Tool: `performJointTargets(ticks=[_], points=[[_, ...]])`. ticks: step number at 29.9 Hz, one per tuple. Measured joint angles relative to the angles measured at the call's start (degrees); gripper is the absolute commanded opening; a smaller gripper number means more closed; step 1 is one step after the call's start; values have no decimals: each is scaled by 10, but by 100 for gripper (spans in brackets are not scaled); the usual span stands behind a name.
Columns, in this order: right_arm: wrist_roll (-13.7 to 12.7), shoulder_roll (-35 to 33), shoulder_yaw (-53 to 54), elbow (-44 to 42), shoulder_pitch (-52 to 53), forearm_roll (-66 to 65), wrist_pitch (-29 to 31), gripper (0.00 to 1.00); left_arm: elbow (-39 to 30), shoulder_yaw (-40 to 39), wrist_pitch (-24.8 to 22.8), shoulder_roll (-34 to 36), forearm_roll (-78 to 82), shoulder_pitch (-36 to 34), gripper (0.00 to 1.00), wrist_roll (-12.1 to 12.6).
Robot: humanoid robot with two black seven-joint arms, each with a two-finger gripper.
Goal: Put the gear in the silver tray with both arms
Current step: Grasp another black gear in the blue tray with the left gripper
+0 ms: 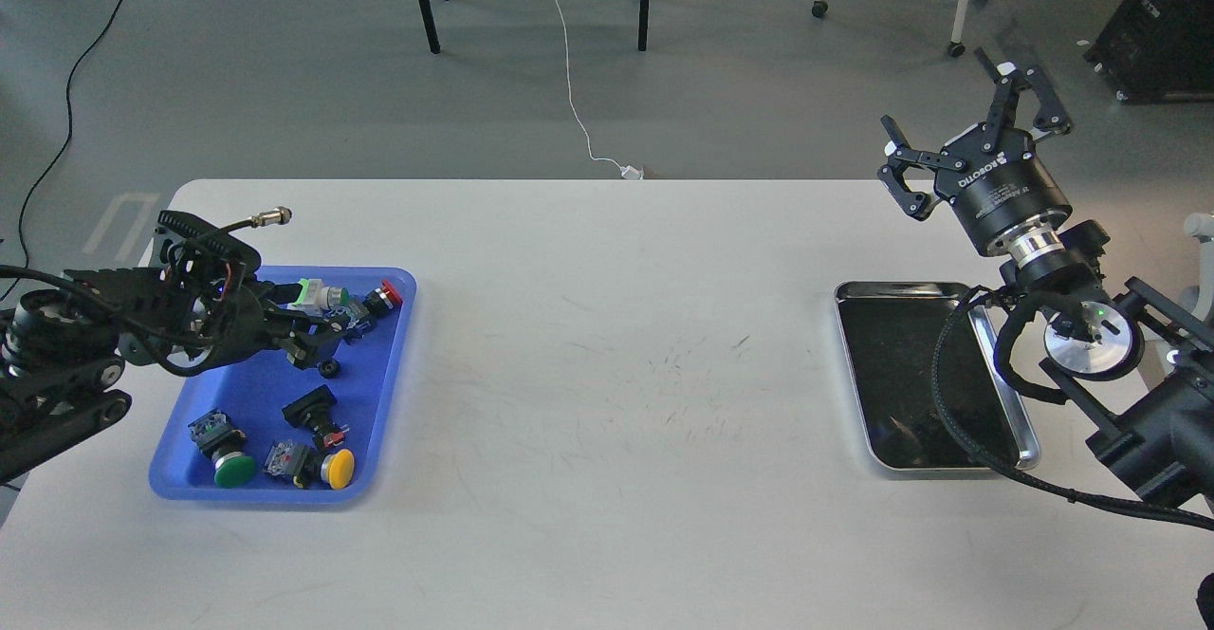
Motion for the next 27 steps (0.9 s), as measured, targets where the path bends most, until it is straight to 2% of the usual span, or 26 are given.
performJointTargets(ticks=[5,12,18,27], points=[[0,0,8,2,-1,0,0,99,0,3,-6,0,1,4,55,-2],[0,0,9,13,-2,0,-3,99,-3,15,-31,-1,-6,6,46,-28],[0,-1,10,16,-2,-1,-3,99,0,16,-46,-22,-14,8,46,-28],[0,-5,14,15,-2,-1,-4,99,27,15,-44,-37,-15,18,46,-25]])
